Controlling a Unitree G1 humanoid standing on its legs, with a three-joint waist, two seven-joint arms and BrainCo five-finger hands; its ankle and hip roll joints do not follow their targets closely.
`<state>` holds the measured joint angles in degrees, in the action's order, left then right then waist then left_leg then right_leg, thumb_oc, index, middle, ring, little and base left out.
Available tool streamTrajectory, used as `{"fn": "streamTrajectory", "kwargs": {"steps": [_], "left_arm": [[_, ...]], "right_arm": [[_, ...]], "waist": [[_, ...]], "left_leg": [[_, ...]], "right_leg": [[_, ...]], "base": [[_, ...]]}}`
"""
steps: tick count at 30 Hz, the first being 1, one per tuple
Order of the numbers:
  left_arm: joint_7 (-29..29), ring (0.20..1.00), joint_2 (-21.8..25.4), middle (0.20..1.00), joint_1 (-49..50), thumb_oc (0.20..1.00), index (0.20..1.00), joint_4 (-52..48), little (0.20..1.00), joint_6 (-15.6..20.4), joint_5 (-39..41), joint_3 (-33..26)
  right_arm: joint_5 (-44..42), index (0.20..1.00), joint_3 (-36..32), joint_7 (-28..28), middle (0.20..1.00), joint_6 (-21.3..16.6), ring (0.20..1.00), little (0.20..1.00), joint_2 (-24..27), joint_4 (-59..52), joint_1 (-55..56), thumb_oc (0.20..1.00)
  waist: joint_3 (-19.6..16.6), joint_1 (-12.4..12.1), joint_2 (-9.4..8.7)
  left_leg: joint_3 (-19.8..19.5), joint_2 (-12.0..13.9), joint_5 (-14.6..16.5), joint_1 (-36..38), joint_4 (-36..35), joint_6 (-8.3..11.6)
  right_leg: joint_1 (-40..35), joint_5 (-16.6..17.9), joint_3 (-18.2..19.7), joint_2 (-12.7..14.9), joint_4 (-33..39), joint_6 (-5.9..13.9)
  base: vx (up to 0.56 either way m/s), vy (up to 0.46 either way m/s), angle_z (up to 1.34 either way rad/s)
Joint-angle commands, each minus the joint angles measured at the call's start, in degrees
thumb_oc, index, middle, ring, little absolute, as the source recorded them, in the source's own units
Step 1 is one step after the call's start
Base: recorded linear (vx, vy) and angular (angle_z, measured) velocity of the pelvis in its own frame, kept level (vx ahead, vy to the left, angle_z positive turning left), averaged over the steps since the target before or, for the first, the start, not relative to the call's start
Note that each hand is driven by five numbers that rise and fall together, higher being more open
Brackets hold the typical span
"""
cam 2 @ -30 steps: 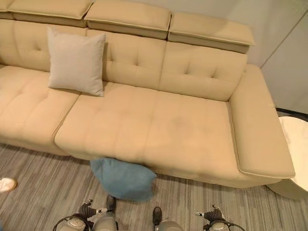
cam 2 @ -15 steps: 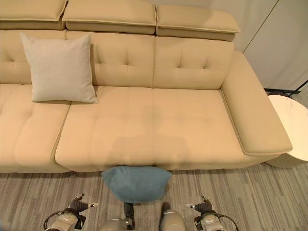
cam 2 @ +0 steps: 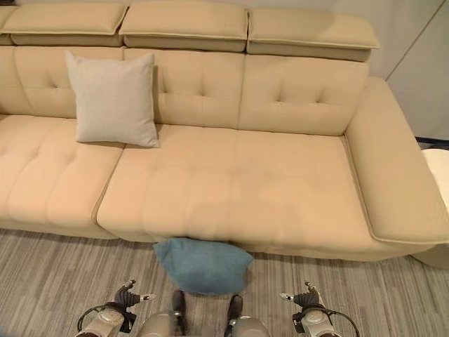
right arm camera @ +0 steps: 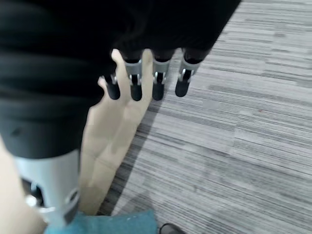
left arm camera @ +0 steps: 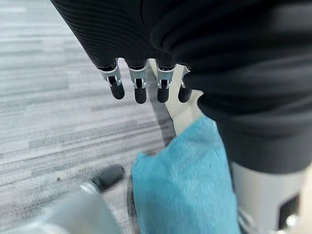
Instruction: Pick up all the scattered cushions and arrange them neatly on the sofa.
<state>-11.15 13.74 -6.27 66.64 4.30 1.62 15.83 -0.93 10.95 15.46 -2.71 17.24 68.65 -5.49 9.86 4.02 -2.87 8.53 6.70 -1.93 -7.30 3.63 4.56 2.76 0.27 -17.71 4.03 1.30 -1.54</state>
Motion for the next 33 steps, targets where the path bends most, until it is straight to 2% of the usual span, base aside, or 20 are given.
{"fn": "streamTrajectory", "kwargs": {"steps": [1,8,11,15,19,20,21,23,30,31,33], "left_arm": [[-0.01,1.000,1.36,1.000,-0.70,1.000,1.000,0.09,1.000,0.60,0.14,0.26],[-0.85,1.000,3.21,1.000,-2.29,1.000,1.000,-0.53,1.000,1.24,0.38,-0.48],[-1.94,1.000,3.98,1.000,-4.11,1.000,1.000,-2.66,1.000,2.13,2.24,-0.88],[-4.35,1.000,5.15,1.000,-7.80,1.000,1.000,-7.00,1.000,3.75,6.44,-0.96],[-6.46,1.000,5.33,1.000,-11.71,1.000,1.000,-10.61,1.000,5.43,10.75,-0.36],[-6.94,1.000,5.33,1.000,-12.47,1.000,1.000,-11.16,1.000,5.77,11.57,-0.39],[-7.27,1.000,5.12,1.000,-13.21,1.000,1.000,-11.69,1.000,6.03,12.20,-0.27],[-8.51,1.000,5.01,1.000,-15.35,1.000,1.000,-13.91,1.000,6.96,14.35,0.10],[-10.44,1.000,4.43,1.000,-19.70,1.000,1.000,-16.07,1.000,8.15,17.01,0.90],[-11.27,1.000,4.22,1.000,-21.65,1.000,1.000,-16.69,1.000,8.48,17.42,1.14],[-11.83,1.000,3.84,1.000,-23.45,1.000,1.000,-17.10,1.000,8.59,17.67,1.67]], "right_arm": [[-0.09,1.000,-0.08,0.53,1.000,0.14,1.000,1.000,0.61,0.38,0.23,1.000],[-0.83,1.000,0.22,1.07,1.000,0.13,1.000,1.000,-0.16,0.12,-0.96,1.000],[-2.19,1.000,-0.07,2.24,1.000,-0.71,1.000,1.000,-0.02,-1.53,-2.60,1.000],[-5.61,1.000,-1.03,4.68,1.000,-1.97,1.000,1.000,0.37,-4.96,-5.75,1.000],[-9.13,1.000,-1.46,7.06,1.000,-3.49,1.000,1.000,0.67,-9.15,-9.22,1.000],[-9.49,1.000,-1.41,7.52,1.000,-3.64,1.000,1.000,0.73,-9.97,-9.92,1.000],[-10.12,1.000,-1.48,7.88,1.000,-3.95,1.000,1.000,0.62,-10.72,-10.52,1.000],[-11.50,1.000,-1.58,9.63,1.000,-5.31,1.000,1.000,0.68,-14.33,-12.75,1.000],[-13.01,1.000,-0.84,12.60,1.000,-7.62,1.000,1.000,0.01,-17.99,-17.96,1.000],[-13.11,1.000,-0.59,14.03,1.000,-8.48,1.000,1.000,-0.28,-18.82,-20.37,1.000],[-13.21,1.000,-0.14,14.87,1.000,-9.20,1.000,1.000,-0.74,-19.49,-22.32,1.000]], "waist": [[-1.33,-0.82,-0.66],[0.10,-1.23,-0.85],[2.22,-1.38,-0.91],[6.38,-1.58,-1.09],[8.43,-1.54,-0.53],[8.77,-1.44,-0.42],[8.79,-1.47,-0.09],[9.51,-1.22,0.32],[10.49,-0.67,1.37],[10.90,-0.51,1.81],[11.03,-0.23,2.20]], "left_leg": [[0.16,-4.40,3.71,0.57,-1.33,-1.28],[2.35,-6.21,2.88,0.92,-4.75,-2.77],[2.80,-6.44,2.67,-1.28,-4.26,-2.94],[3.08,-6.17,2.00,-8.24,-0.91,-2.88],[3.21,-6.13,1.68,-17.30,3.78,-2.84],[3.27,-5.91,1.54,-19.28,4.73,-2.78],[2.69,-5.44,3.06,-20.33,5.62,-2.30],[2.43,-4.42,2.90,-26.00,8.14,-2.21],[1.93,-3.22,2.51,-35.79,11.66,-1.94],[1.49,-2.73,2.26,-39.66,12.57,-1.80],[1.18,-2.56,2.06,-42.82,13.05,-1.71]], "right_leg": [[1.88,-0.16,5.51,1.93,-2.69,8.04],[5.88,1.85,7.55,3.60,-4.40,9.69],[8.55,3.01,7.62,4.35,-4.56,10.07],[15.17,4.35,7.71,5.52,-6.82,9.60],[23.28,5.02,7.40,6.13,-9.64,8.86],[25.12,4.98,7.07,6.30,-10.52,8.75],[26.24,3.69,7.38,6.13,-11.47,9.17],[31.77,3.55,7.40,6.49,-14.00,8.91],[41.71,3.34,7.62,7.14,-17.96,8.76],[45.63,3.21,7.75,7.37,-19.37,8.69],[49.02,3.23,8.04,7.48,-20.40,8.69]], "base": [[0.04,0.222,-0.10],[-0.04,0.115,-0.21],[-0.15,0.018,-0.07],[-0.20,-0.040,0.04],[-0.17,-0.054,0.00],[-0.08,-0.065,-0.03],[-0.04,-0.063,-0.03],[-0.09,-0.066,-0.01],[-0.07,-0.030,-0.02],[-0.05,-0.032,0.00],[-0.02,-0.030,0.03]]}}
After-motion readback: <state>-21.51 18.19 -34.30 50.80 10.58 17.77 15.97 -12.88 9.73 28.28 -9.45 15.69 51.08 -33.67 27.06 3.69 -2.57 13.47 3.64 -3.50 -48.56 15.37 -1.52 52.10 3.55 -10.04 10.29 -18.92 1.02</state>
